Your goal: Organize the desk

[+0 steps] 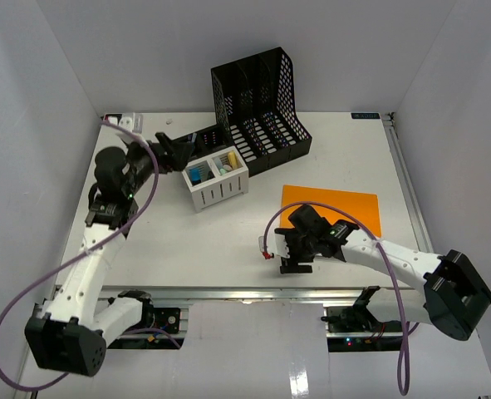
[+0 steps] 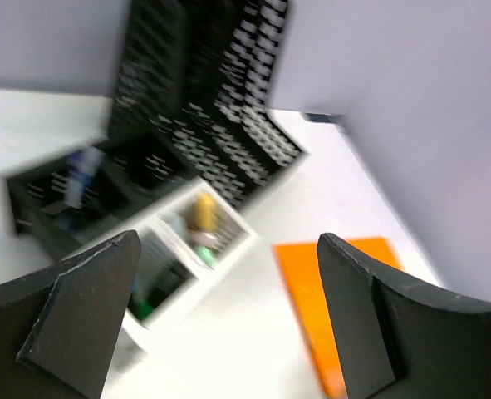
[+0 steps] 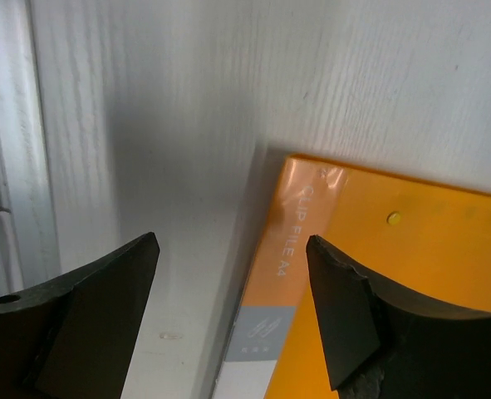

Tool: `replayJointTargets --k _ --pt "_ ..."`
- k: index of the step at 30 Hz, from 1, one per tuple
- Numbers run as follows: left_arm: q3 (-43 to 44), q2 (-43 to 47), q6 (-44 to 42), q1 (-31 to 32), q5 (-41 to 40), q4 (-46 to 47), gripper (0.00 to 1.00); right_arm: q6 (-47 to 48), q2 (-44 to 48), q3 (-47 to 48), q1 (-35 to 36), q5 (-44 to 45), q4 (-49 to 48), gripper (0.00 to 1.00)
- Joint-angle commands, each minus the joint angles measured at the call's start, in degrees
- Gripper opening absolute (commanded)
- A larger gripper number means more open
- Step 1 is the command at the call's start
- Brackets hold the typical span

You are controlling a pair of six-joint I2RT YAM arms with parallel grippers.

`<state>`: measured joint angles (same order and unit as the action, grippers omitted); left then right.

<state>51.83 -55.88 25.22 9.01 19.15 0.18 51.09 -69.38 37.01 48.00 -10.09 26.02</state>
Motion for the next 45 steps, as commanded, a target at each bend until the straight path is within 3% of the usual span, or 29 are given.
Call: replayJointTargets --k 1,6,11,13,18,24,30,38,40,43,45 --pt "-12.56 6.22 11.66 0.97 11.36 3.53 0.98 -1.72 -1.70 -4.73 1.13 17.14 -5.96 0.72" --pt "-22.69 10.23 20.29 6.84 10.61 7.64 0.98 -3.73 -3.98 -7.01 1.22 20.76 -7.97 0.52" --pt "-26.84 6.61 24.07 15.89 6.03 13.86 0.98 -4.61 -5.15 -8.39 1.23 20.18 -7.65 0.16" --pt "-27.80 3.90 25.40 18.21 5.02 16.77 0.98 -4.90 -5.18 -8.99 1.30 19.74 -7.63 0.12" --pt "-28.46 -6.39 29.51 25.13 0.46 25.49 0.98 -7.15 -0.48 -8.59 1.05 14.55 -5.86 0.08" --pt "-25.63 -20.56 33.01 29.48 -3.41 29.65 0.98 -7.13 9.23 -4.88 -2.58 5.71 -1.47 0.08" --pt "-17.36 -35.74 35.50 32.80 -2.75 32.95 0.98 -5.19 14.70 -2.09 -4.30 -0.14 2.74 0.08" --pt "-5.65 -49.26 38.06 36.06 -0.18 34.80 0.97 -4.25 17.34 -1.16 -4.49 -6.06 3.69 0.08" --pt "-3.70 -50.80 38.41 36.34 0.18 34.28 0.91 -4.33 17.43 -0.63 -4.49 -6.00 3.51 0.08" --pt "-1.07 -53.13 39.00 36.52 3.06 33.92 0.62 -4.38 17.67 0.21 -4.70 -4.81 3.07 0.08" --pt "-0.73 -53.27 39.28 36.52 3.83 33.84 0.51 -4.66 18.06 0.46 -4.88 -4.05 2.53 0.08"
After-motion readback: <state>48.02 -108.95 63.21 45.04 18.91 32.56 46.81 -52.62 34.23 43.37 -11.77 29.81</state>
